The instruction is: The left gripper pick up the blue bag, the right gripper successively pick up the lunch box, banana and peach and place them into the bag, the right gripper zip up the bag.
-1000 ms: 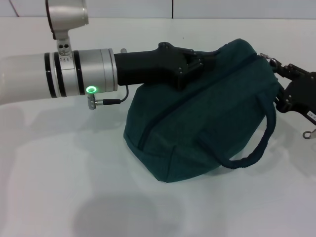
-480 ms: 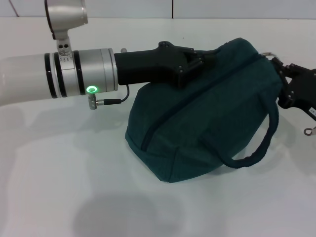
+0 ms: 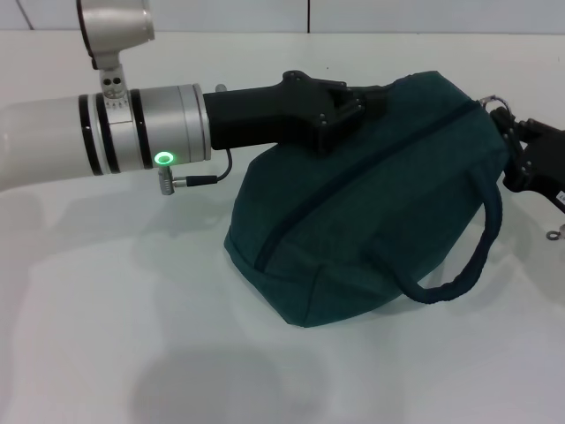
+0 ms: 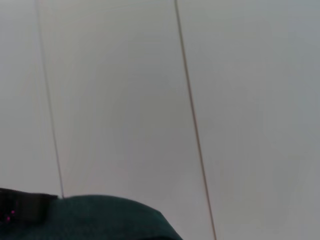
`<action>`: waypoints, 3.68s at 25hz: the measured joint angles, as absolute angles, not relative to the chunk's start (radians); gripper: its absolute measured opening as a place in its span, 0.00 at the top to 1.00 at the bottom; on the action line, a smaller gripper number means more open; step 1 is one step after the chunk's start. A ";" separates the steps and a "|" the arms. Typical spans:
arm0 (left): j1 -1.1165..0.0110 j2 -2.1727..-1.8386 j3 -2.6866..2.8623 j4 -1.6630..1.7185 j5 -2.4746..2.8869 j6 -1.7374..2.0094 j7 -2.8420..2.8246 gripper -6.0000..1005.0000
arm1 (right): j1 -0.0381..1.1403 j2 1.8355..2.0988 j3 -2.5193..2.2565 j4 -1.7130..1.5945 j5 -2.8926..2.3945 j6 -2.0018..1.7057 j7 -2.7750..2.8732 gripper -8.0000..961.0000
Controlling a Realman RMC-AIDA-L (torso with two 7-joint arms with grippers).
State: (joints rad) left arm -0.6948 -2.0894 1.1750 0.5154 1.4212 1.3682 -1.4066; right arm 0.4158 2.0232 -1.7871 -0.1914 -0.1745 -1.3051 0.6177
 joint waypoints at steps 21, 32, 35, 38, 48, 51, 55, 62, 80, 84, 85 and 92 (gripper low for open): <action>-0.686 -2.087 1.167 0.512 1.397 1.368 -1.386 0.94 | 0.408 2.016 -1.790 -0.188 -0.252 -1.220 0.728 0.90; -0.607 -2.088 1.169 0.499 1.256 1.370 -1.352 0.86 | 0.383 1.994 -1.781 -0.189 -0.248 -1.338 0.794 0.86; -0.561 -2.089 1.172 0.499 1.179 1.406 -1.309 0.78 | 0.369 1.987 -1.753 -0.182 -0.248 -1.402 0.803 0.85; -0.512 -2.087 1.169 0.499 1.127 1.532 -1.208 0.67 | 0.345 1.982 -1.718 -0.182 -0.250 -1.509 0.808 0.74; -0.364 -2.088 1.179 0.478 1.164 1.786 -0.904 0.34 | 0.433 1.906 -1.717 -0.231 -0.556 -1.890 0.920 0.51; -0.331 -2.085 1.187 0.439 1.174 1.805 -0.825 0.29 | 0.468 1.895 -1.713 -0.244 -0.647 -1.886 0.970 0.47; -0.296 -2.084 1.191 0.402 1.176 1.808 -0.772 0.29 | 0.479 1.900 -1.717 -0.245 -0.668 -1.846 0.992 0.39; -0.278 -2.082 1.192 0.399 1.182 1.814 -0.756 0.29 | 0.472 1.900 -1.710 -0.294 -0.729 -1.838 0.980 0.29; -0.280 -2.073 1.185 0.408 1.200 1.820 -0.757 0.29 | 0.407 1.889 -1.619 -0.595 -0.950 -1.670 1.054 0.24; -0.278 -2.069 1.190 0.408 1.205 1.822 -0.757 0.29 | 0.368 1.923 -1.481 -0.694 -1.121 -1.669 1.130 0.24; -0.278 -2.069 1.190 0.408 1.210 1.822 -0.758 0.29 | 0.358 1.934 -1.449 -0.721 -1.158 -1.670 1.144 0.24; -0.287 -2.066 1.190 0.407 1.241 1.826 -0.761 0.29 | 0.317 1.969 -1.351 -0.779 -1.247 -1.706 1.167 0.24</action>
